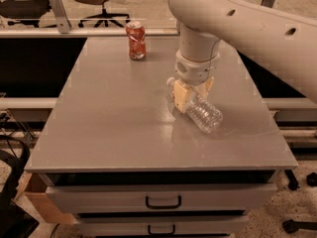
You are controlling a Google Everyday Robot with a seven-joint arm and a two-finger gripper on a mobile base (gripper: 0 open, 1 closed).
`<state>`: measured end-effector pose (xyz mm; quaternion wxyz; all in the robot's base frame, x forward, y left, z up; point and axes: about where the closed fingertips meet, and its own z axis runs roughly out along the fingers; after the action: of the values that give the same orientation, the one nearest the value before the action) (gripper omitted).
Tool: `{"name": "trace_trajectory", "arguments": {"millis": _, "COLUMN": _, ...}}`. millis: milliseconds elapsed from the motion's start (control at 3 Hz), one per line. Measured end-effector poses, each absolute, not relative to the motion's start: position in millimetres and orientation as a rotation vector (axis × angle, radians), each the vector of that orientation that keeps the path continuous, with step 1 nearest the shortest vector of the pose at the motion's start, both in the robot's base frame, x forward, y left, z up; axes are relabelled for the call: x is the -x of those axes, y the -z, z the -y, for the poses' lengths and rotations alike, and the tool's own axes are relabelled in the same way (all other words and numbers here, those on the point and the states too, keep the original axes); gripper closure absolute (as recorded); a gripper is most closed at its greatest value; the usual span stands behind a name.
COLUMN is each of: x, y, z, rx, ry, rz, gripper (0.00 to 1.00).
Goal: Place water bottle upright
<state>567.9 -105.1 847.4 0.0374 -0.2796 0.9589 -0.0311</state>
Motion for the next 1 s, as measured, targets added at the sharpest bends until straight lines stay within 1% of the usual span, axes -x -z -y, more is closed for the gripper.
{"name": "trace_trajectory", "arguments": {"millis": 333, "x": -569.0, "y": -847.3, "z": 104.2, "rx": 0.857, "ry": 0.093, "rz": -2.936, "gripper": 1.0}}
{"name": "trace_trajectory", "arguments": {"millis": 1000, "x": -570.2, "y": -860.0, "z": 102.2, "rx": 0.864, "ry": 0.126, "rz": -2.903, "gripper": 1.0}}
